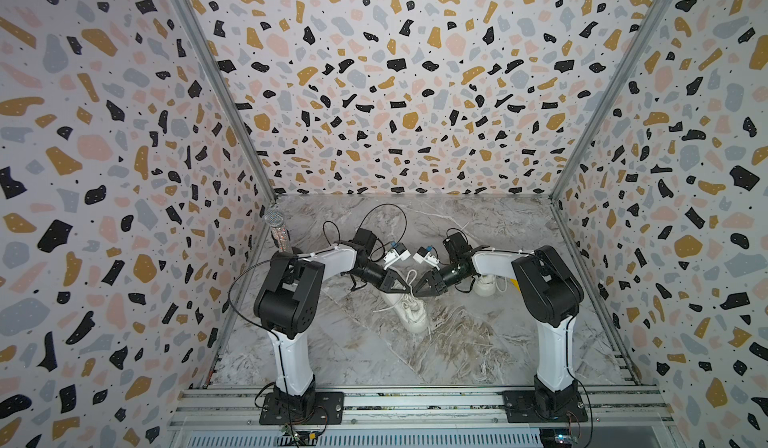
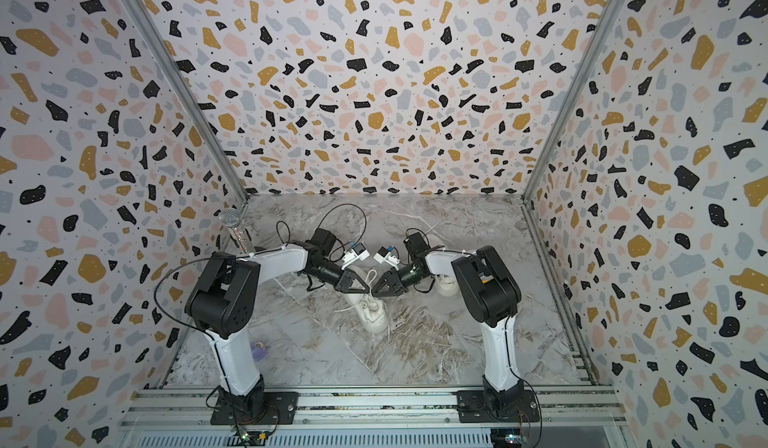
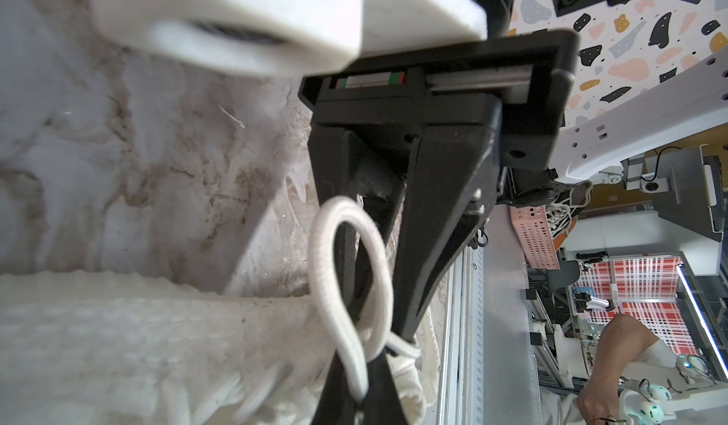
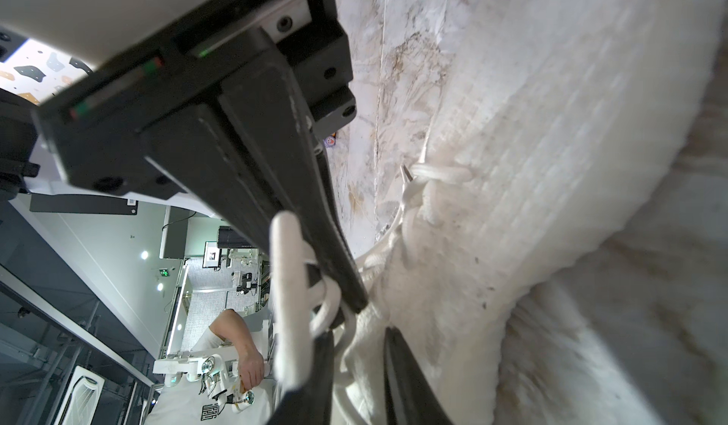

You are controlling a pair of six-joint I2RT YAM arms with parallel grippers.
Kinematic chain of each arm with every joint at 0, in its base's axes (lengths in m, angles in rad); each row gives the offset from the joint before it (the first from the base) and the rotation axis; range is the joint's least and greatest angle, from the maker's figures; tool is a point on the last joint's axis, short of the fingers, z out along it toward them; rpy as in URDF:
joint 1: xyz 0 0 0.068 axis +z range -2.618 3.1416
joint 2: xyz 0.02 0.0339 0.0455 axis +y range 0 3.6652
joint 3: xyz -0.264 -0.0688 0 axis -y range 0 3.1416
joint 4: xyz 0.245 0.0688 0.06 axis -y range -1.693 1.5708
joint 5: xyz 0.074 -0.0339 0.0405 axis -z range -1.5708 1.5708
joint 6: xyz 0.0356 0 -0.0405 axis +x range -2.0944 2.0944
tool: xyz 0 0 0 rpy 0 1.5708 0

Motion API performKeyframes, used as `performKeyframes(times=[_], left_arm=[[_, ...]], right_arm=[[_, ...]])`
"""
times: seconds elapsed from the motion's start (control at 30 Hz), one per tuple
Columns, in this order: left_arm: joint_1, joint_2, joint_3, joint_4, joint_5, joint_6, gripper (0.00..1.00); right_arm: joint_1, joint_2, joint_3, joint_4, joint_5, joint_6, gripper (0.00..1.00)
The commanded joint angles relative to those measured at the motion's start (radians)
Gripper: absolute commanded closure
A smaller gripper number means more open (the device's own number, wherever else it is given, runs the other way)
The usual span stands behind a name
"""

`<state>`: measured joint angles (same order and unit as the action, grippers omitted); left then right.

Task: Tie the shoes
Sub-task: Cross the shoelace with the shoelace.

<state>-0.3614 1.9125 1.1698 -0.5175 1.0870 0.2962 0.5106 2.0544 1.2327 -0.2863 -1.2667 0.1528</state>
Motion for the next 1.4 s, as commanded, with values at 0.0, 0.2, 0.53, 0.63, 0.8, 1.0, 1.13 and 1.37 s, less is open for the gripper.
performKeyframes(times=[0.0, 0.2, 0.53, 0.63, 0.8, 1.0, 1.13, 1.37], left_arm=[[-0.007, -0.037, 0.002, -0.007, 0.018, 0.014, 1.0], [-0.008, -0.04, 0.001, -0.006, 0.022, 0.015, 1.0], [-0.009, -0.046, -0.009, -0.007, 0.04, 0.021, 1.0], [-0.009, -0.044, -0.012, -0.007, 0.039, 0.022, 1.0], [-0.003, -0.043, -0.016, -0.007, 0.048, 0.023, 1.0], [0.008, -0.041, -0.021, -0.01, 0.067, 0.023, 0.96], [0.012, -0.038, -0.019, -0.017, 0.073, 0.024, 0.9], [0.019, -0.029, -0.006, -0.023, 0.086, 0.02, 0.81]], right_arm=[[0.01, -0.028, 0.036, -0.025, -0.005, -0.007, 0.75], [0.011, -0.024, 0.041, -0.023, -0.003, 0.0, 0.77], [0.011, -0.025, 0.061, -0.063, 0.041, -0.032, 0.96], [0.009, -0.034, 0.068, -0.086, 0.061, -0.06, 1.0], [0.005, -0.049, 0.077, -0.132, 0.098, -0.113, 1.0], [0.003, -0.068, 0.083, -0.155, 0.119, -0.156, 1.0], [0.005, -0.073, 0.09, -0.168, 0.119, -0.181, 1.0], [0.005, -0.074, 0.098, -0.198, 0.114, -0.231, 1.0]])
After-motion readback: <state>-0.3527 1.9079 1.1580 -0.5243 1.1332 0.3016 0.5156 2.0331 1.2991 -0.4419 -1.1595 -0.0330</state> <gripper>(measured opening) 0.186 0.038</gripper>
